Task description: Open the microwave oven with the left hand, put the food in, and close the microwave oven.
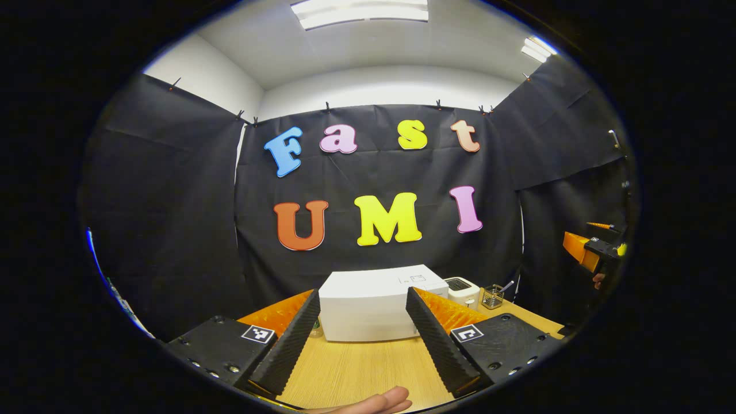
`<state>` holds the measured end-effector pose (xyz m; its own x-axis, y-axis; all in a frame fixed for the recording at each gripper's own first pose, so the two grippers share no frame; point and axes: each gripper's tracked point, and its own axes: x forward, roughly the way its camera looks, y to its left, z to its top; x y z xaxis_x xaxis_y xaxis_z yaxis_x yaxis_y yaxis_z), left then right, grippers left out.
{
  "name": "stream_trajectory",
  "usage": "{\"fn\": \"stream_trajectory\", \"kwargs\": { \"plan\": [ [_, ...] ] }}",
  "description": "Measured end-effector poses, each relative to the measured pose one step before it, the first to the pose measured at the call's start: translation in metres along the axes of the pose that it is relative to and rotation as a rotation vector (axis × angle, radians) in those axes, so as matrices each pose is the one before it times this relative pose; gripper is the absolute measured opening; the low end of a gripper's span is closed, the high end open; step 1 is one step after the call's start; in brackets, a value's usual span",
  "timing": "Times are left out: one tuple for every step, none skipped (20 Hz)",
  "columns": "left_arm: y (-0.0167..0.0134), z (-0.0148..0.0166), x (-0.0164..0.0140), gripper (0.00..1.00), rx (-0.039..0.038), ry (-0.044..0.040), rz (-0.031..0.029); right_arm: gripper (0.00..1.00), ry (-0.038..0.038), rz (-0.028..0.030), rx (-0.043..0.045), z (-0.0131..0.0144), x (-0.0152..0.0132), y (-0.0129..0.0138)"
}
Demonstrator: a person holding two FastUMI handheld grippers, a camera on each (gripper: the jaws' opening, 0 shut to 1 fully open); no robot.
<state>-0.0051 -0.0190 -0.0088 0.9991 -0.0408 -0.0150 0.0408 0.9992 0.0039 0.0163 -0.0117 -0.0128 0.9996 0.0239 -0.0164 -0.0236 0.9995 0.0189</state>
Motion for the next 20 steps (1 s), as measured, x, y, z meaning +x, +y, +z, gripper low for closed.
{"fn": "stream_trajectory", "kwargs": {
  "plan": [
    [-0.00011, -0.00062, 0.00091, 0.95, -0.00069, 0.00302, -0.0008, 1.0, -0.00009, -0.00178, -0.00073, -0.0003, 0.00071, -0.00097],
    [-0.00046, -0.00008, 0.001, 0.95, 0.00046, 0.00107, -0.0019, 1.0, -0.00189, -0.00081, 0.00085, -0.00026, 0.00012, -0.00018],
    [-0.00015, -0.00153, 0.00081, 0.95, 0.00138, 0.00132, 0.00296, 1.0, -0.00153, -0.00073, 0.00154, -0.00004, 0.00026, -0.00077],
    [0.00084, -0.00018, 0.00198, 0.95, 0.00127, 0.00004, 0.00118, 1.0, -0.00074, -0.00071, 0.00366, -0.00046, 0.0005, -0.00075],
    [-0.00225, -0.00023, 0.00338, 0.95, 0.00026, -0.00051, -0.00406, 1.0, -0.00126, 0.00006, 0.00592, -0.00001, 0.00016, -0.00001],
    [-0.00213, -0.00116, 0.00384, 0.95, -0.00518, -0.00378, -0.00321, 1.0, 0.00009, -0.00363, 0.00115, -0.00119, 0.00105, -0.00089],
    [-0.00126, -0.00016, 0.00487, 0.95, -0.00487, -0.00421, -0.00282, 1.0, 0.00195, -0.00468, -0.00096, -0.00206, 0.0019, -0.00219],
    [-0.00239, -0.00175, 0.00487, 0.95, -0.00385, -0.00447, -0.00314, 1.0, -0.00281, 0.00186, 0.00512, 0.00018, 0.00122, -0.00019],
    [-0.00261, -0.00167, 0.00672, 0.95, -0.00013, -0.00383, -0.00356, 1.0, -0.00495, 0.00493, 0.00464, 0.00084, 0.00108, 0.00049],
    [-0.00261, -0.00298, 0.00815, 0.95, 0.00495, -0.0002, -0.00043, 1.0, -0.00329, 0.00279, -0.00329, -0.00062, 0.00225, -0.00064],
    [-0.00337, -0.0057, 0.00902, 0.95, 0.00507, 0.00725, -0.00007, 1.0, -0.00288, -0.00218, -0.00413, -0.00063, 0.00221, -0.00157],
    [-0.00367, -0.00685, 0.0091, 0.95, 0.00467, 0.00374, -0.00293, 1.0, -0.00394, -0.00273, -0.0028, -0.00031, 0.00043, -0.0023],
    [-0.00261, -0.00628, 0.0093, 0.95, 0.00162, 0.00533, 0.00129, 1.0, -0.00698, -0.00307, 0.00204, 0.00086, 0.00033, -0.00225],
    [-0.0047, -0.00878, 0.01035, 0.95, -0.00509, 0.0157, -0.00892, 1.0, -0.0072, -0.00659, 0.00497, 0.00014, 0.00041, -0.00245],
    [-0.00556, -0.01039, 0.00974, 0.95, -0.01086, 0.01744, -0.00947, 1.0, -0.00313, -0.00397, 0.00511, -0.00078, 0.0008, -0.00251],
    [-0.0044, -0.01067, 0.01092, 0.95, -0.01104, 0.02002, -0.00887, 1.0, 0.00358, 0.0011, 0.00406, -0.00338, 0.00036, -0.00084],
    [-0.00374, -0.00816, 0.01195, 0.95, -0.00573, 0.01211, -0.00872, 1.0, 0.00387, 0.00423, 0.00521, -0.00266, 0.00017, -0.00055],
    [-0.00535, -0.00735, 0.01311, 0.95, -0.00086, 0.0087, -0.0161, 1.0, 0.00317, 0.0021, 0.00499, -0.00206, 0.00127, -0.00056],
    [-0.00581, -0.00914, 0.01321, 0.95, 0.00227, 0.01012, -0.01837, 1.0, 0.00498, 0.00005, 0.00236, -0.00229, 0.00202, -0.00112],
    [-0.00173, -0.01117, 0.01378, 0.95, -0.00034, 0.01458, -0.01148, 1.0, 0.00364, 0.00175, 0.00368, -0.00297, 0.00101, -0.00037]
  ]
}}
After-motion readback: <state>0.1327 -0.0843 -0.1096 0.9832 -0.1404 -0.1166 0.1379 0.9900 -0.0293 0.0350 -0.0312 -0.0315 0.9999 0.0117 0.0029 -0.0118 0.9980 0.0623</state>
